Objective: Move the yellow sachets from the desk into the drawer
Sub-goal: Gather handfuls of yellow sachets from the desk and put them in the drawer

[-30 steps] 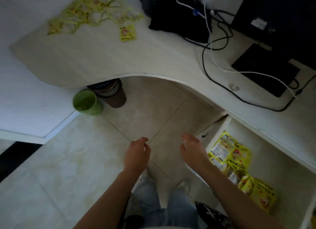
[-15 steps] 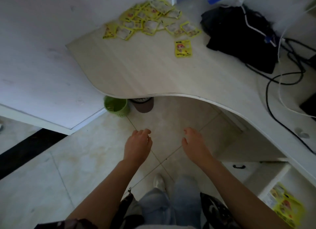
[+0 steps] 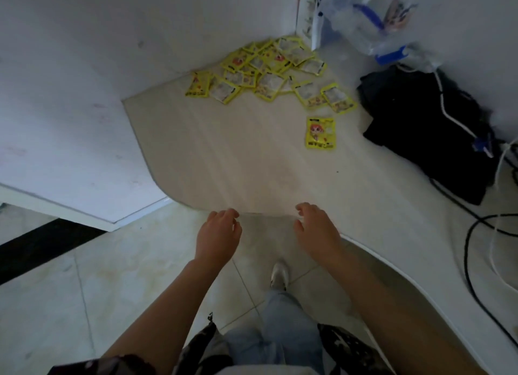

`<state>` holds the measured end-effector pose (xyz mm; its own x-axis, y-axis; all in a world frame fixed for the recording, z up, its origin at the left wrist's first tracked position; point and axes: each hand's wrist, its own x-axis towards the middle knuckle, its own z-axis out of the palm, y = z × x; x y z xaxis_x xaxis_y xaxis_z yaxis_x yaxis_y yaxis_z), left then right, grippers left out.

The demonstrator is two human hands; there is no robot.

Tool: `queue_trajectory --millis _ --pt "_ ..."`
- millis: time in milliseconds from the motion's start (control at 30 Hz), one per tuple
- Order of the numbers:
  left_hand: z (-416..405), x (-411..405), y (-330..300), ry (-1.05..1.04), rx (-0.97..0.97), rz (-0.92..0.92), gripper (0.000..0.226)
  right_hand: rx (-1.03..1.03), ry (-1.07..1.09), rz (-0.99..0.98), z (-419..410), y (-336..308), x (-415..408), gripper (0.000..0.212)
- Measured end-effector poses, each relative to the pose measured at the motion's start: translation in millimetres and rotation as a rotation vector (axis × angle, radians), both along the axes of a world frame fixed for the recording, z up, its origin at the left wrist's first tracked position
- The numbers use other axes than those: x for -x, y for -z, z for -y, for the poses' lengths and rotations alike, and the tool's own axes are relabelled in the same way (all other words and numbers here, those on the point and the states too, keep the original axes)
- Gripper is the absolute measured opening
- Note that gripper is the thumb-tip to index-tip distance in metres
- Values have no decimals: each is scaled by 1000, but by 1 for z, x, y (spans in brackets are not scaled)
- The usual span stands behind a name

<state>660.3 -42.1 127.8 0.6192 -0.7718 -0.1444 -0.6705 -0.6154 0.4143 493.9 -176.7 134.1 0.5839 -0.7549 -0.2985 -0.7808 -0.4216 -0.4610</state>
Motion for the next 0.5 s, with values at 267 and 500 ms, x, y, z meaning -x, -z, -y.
queue_trajectory --millis 267,500 --pt "93 -27 -2 -20 -24 -23 26 32 -43 -22 107 -17 -32 36" --pt "157 -76 3 39 -79 -2 27 -6 58 -66 179 -11 -63 42"
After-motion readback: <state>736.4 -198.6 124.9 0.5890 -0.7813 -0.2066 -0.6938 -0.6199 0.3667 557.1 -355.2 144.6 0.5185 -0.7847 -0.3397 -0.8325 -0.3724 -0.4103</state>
